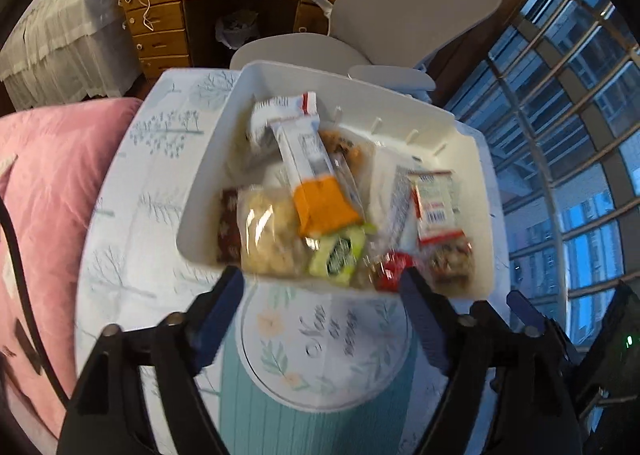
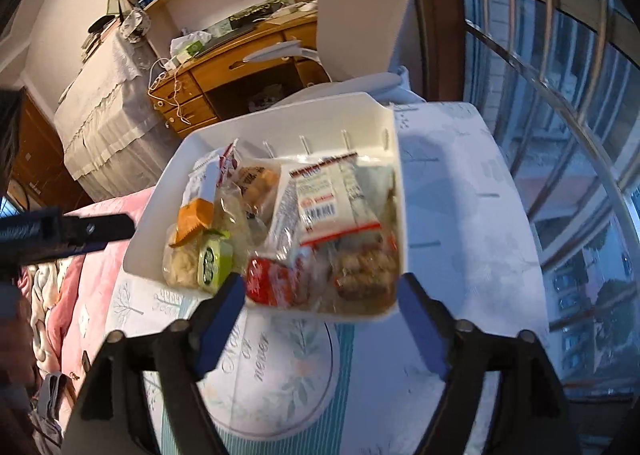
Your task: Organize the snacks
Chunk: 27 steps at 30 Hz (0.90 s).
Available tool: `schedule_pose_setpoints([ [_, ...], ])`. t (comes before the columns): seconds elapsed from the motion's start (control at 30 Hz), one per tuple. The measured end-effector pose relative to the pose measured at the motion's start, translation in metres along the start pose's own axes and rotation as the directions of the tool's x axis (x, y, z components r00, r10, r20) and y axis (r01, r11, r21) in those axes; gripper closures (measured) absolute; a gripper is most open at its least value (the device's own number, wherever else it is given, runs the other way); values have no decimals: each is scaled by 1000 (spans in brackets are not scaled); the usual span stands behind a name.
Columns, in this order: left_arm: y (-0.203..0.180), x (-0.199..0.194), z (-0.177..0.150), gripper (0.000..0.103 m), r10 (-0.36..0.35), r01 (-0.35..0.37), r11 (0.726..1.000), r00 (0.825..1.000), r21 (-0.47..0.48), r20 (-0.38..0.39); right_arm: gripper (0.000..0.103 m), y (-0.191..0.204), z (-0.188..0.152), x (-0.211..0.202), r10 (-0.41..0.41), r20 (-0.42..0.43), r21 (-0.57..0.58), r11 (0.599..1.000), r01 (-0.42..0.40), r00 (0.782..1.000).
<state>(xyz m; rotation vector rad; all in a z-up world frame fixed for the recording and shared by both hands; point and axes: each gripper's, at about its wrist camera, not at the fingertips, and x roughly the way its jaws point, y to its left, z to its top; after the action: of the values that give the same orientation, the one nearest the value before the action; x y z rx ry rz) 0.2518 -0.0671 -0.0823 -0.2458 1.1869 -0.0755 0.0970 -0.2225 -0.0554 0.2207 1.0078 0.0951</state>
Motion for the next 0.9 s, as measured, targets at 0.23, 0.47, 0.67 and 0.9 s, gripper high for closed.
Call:
schedule_pose_setpoints([
  [0.23, 15, -12, -63, 21, -25, 24, 999, 999, -37, -36, 16, -13, -46, -14, -46, -143, 69, 996, 56, 989],
  [0.47, 38, -57, -110, 20, -86, 80, 991, 995, -103, -53, 15, 8, -71, -43, -57, -307, 13, 998, 64, 950],
  [0.67, 21, -108, -110, 14, -86, 86, 996, 996, 20, 5, 13, 31, -68, -95, -63, -303, -26, 998, 58, 951],
  [0.9, -12, -158, -108, 11, 6, -24, 987, 994, 162, 107, 9, 63, -65, -159, -67, -232, -52, 997, 56, 970],
])
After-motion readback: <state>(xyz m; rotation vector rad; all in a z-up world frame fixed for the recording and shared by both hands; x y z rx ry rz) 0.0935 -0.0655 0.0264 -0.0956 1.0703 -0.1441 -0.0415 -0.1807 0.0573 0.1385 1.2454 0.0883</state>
